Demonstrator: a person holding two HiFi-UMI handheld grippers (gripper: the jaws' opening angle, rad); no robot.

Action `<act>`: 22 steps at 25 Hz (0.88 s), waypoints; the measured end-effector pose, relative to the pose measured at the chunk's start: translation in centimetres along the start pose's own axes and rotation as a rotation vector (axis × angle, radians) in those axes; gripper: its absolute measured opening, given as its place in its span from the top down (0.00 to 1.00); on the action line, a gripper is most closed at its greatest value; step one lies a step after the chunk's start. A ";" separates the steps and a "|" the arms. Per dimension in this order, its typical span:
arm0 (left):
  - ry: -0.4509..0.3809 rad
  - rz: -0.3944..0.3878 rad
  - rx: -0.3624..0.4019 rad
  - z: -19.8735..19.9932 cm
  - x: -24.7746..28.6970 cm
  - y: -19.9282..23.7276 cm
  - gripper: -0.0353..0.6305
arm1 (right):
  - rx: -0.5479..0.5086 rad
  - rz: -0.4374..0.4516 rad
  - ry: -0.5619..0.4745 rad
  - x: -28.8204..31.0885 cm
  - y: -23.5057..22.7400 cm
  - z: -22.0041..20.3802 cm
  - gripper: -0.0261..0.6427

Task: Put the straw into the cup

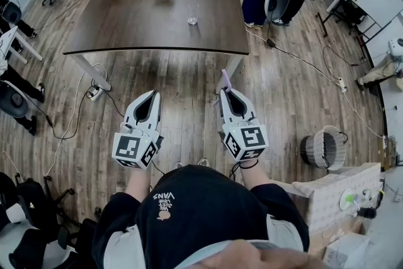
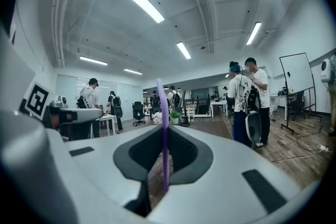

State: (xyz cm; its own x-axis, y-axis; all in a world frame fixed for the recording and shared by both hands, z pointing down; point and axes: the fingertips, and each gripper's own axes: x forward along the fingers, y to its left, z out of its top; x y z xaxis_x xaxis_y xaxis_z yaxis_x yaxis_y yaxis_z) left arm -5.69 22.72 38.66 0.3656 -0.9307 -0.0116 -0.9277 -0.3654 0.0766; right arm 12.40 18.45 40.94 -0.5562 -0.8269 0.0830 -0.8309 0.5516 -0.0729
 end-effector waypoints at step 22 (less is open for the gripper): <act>0.020 -0.093 -0.013 -0.8 -0.6 2.8 0.93 | 0.026 -0.068 -0.021 0.3 3.1 -0.1 0.90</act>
State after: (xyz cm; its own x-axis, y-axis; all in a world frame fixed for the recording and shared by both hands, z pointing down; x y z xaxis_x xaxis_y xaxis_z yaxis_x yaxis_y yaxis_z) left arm -8.50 22.29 39.68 0.4514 -0.8923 0.0003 -0.8888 -0.4496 0.0886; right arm 9.61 19.93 40.85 -0.4978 -0.8647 0.0675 -0.8660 0.4912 -0.0937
